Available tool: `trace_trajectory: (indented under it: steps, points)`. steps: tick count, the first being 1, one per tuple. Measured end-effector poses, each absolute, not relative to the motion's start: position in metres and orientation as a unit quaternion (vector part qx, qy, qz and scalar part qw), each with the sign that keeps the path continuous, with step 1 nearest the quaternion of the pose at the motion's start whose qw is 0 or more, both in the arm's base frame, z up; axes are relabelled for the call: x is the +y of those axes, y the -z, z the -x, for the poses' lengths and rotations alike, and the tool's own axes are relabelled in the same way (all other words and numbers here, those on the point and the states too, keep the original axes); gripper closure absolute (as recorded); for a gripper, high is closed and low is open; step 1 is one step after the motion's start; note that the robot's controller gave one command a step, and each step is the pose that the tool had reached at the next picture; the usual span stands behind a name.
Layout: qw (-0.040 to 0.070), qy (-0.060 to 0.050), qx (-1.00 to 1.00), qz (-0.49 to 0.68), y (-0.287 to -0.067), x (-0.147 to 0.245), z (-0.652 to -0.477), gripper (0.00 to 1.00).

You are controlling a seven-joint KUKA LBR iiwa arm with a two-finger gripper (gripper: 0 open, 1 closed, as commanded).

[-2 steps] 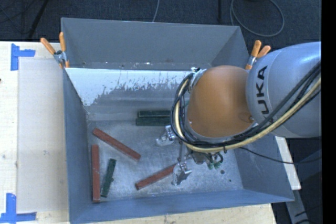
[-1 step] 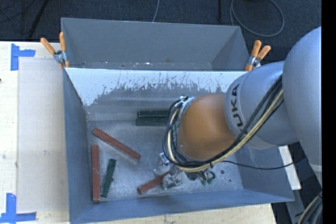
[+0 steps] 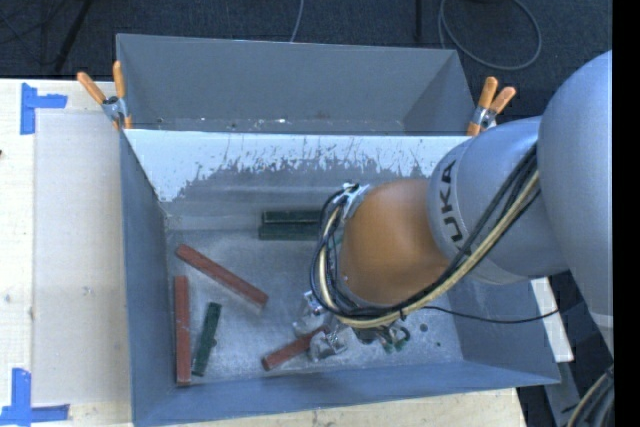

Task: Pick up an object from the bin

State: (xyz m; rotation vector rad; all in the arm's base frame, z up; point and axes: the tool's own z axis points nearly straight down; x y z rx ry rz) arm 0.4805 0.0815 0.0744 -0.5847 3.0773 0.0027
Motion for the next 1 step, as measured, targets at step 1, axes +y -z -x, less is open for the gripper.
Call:
trace_trajectory:
  steps: [1]
  points:
    - [0.001,0.0,0.985,0.172,-0.2272,0.0832,-0.4733,1.0]
